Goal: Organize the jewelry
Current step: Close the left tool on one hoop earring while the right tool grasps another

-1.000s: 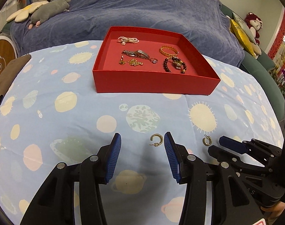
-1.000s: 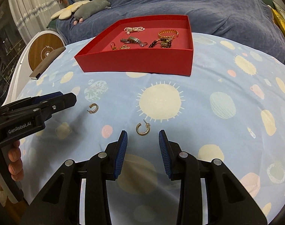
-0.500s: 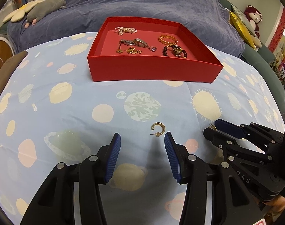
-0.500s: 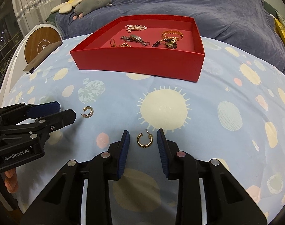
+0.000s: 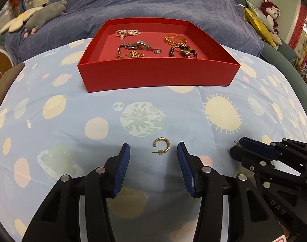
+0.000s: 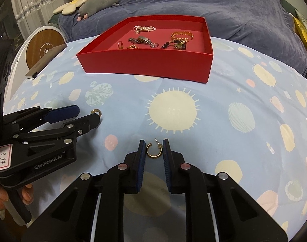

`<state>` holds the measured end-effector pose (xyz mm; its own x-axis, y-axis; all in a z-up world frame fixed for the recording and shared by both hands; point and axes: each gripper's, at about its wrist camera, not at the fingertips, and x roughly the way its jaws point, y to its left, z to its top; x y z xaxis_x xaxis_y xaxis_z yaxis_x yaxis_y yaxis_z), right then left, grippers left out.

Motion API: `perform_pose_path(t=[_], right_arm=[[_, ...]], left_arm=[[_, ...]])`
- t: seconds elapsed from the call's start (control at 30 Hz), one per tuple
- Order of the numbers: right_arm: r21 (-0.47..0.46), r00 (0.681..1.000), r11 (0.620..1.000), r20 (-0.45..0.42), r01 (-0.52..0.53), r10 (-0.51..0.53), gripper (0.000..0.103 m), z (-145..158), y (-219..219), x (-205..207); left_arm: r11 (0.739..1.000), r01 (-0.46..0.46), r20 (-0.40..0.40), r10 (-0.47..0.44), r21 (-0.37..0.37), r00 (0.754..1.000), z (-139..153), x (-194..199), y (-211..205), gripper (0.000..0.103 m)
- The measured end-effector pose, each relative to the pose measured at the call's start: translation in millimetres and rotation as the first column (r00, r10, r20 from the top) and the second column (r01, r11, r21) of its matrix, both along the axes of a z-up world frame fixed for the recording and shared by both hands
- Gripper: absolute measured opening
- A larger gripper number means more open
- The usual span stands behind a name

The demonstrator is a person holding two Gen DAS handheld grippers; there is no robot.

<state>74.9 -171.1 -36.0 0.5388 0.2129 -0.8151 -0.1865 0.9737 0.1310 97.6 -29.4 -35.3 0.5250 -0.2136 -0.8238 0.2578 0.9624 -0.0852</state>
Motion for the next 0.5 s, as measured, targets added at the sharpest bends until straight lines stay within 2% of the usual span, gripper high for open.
perform_pose_path(t=[0.1, 0.17, 0.23, 0.33, 0.43, 0.5], right_arm=[[0.004, 1.000, 1.000, -0.003, 0.001, -0.001, 0.017, 0.7, -2.2, -1.2], [0.009, 1.000, 1.000, -0.006, 0.005, -0.005, 0.017, 0.8, -3.7, -1.0], [0.010, 1.000, 1.000, -0.007, 0.008, -0.008, 0.016, 1.0, -4.8, -1.2], [0.011, 1.000, 1.000, -0.007, 0.011, -0.010, 0.016, 1.6, -6.3, -2.1], [0.011, 1.000, 1.000, -0.006, 0.010, -0.010, 0.016, 1.9, -6.6, -2.2], [0.011, 1.000, 1.000, -0.006, 0.011, -0.011, 0.016, 2.1, -6.7, -2.3]], left_arm=[[1.000, 0.013, 0.014, -0.013, 0.016, 1.000, -1.4, 0.2, -7.3, 0.044], [0.999, 0.016, 0.026, -0.017, 0.030, 1.000, -2.0, -0.2, -11.2, 0.040], [0.999, 0.021, 0.036, -0.022, 0.040, 0.999, -2.4, -0.5, -13.7, 0.030], [0.999, 0.013, 0.042, -0.015, 0.046, 0.999, -2.8, 1.0, -13.1, 0.021], [0.999, 0.008, 0.043, -0.010, 0.047, 0.999, -2.6, 1.5, -13.0, 0.014], [0.999, 0.010, 0.043, -0.012, 0.043, 0.999, -2.5, 1.6, -13.2, 0.014]])
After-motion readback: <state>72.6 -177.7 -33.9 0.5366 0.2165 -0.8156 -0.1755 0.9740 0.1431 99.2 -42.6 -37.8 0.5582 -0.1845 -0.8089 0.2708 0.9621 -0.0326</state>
